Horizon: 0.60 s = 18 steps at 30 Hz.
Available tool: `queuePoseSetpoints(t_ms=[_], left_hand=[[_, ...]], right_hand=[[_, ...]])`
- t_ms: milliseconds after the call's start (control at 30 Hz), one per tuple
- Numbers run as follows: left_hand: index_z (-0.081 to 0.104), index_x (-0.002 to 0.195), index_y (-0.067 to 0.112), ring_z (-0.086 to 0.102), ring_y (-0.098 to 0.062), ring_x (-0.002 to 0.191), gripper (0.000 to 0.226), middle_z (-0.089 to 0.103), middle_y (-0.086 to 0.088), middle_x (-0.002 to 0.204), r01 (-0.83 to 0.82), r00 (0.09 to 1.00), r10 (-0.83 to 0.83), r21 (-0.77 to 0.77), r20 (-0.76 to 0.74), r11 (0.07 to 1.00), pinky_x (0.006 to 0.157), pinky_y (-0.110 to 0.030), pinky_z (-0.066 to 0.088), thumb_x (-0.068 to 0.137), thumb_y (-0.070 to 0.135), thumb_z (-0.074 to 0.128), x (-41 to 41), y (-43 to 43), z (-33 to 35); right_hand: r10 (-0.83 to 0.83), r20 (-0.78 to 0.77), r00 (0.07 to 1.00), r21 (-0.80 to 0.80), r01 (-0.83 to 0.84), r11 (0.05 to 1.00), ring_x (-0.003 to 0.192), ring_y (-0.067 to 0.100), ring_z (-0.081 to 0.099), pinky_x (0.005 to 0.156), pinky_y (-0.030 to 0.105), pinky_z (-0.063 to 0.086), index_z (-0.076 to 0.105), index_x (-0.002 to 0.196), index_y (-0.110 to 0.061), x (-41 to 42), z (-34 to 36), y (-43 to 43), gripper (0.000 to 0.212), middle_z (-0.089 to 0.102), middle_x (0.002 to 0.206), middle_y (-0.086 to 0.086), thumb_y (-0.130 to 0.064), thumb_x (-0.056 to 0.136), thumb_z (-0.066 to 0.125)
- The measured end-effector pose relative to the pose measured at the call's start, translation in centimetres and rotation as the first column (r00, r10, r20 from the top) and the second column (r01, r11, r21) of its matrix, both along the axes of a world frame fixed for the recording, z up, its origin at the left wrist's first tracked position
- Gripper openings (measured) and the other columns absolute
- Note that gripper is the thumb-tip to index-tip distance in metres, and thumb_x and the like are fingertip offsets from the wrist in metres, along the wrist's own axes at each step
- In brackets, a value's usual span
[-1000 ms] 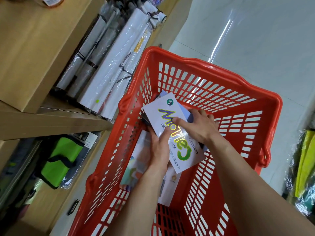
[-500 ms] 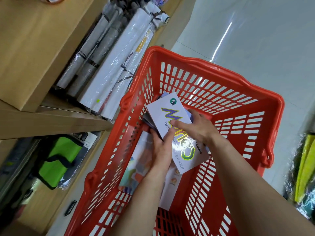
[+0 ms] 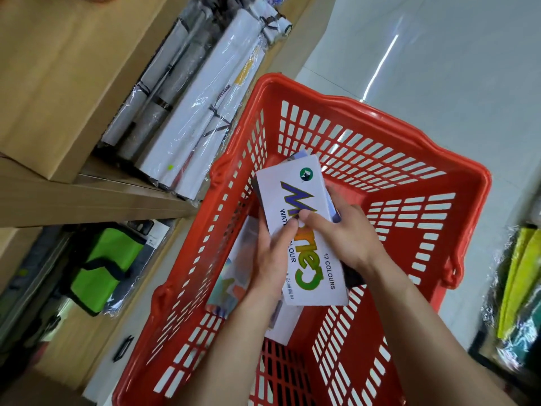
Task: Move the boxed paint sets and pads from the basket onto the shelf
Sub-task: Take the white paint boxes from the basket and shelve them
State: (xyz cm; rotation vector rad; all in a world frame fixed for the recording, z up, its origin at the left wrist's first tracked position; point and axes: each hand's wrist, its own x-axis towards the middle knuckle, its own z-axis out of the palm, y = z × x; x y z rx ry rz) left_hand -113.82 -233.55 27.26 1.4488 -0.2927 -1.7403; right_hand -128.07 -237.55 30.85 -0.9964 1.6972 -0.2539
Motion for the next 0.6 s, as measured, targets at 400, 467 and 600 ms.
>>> queuePoseSetpoints(t_ms=[400,467,600], left_hand=[[0.079,0.103,0.036,0.078,-0.028,0.089,0.022,0.081,-0.008,0.103,0.199,0.979,-0.2,-0.029,-0.048,0.98,0.074,-0.038,0.062,0.084,0.025,0.074,2.4,1.7,3.6],[0.078,0.107,0.029,0.079,-0.027,0.089,0.023,0.08,-0.011,0.105,0.208,0.974,-0.21,-0.035,-0.084,0.977,0.071,-0.035,0.062,0.087,0.021,0.071,2.6,2.1,3.9],[0.065,0.127,0.024,0.078,-0.029,0.096,0.037,0.078,-0.011,0.114,0.23,0.97,-0.234,-0.073,-0.061,0.97,0.073,-0.036,0.062,0.09,0.023,0.071,2.9,2.7,4.7]], right_hand=[[-0.275,0.31,0.91,-0.154,0.334,0.93,0.089,0.022,0.081,0.074,0.038,0.065,0.065,0.133,-0.034,1.5,2.7,5.1,0.053,0.082,0.111,-0.004,-0.044,0.082,0.078],[-0.285,0.332,0.899,-0.162,0.352,0.922,0.086,0.021,0.082,0.069,0.029,0.063,0.066,0.131,-0.03,1.6,3.1,5.7,0.049,0.082,0.11,-0.006,-0.04,0.084,0.077],[-0.301,0.35,0.887,-0.173,0.376,0.91,0.085,0.019,0.082,0.068,0.024,0.062,0.069,0.122,-0.037,1.8,4.1,6.7,0.04,0.082,0.108,-0.009,-0.045,0.083,0.074]])
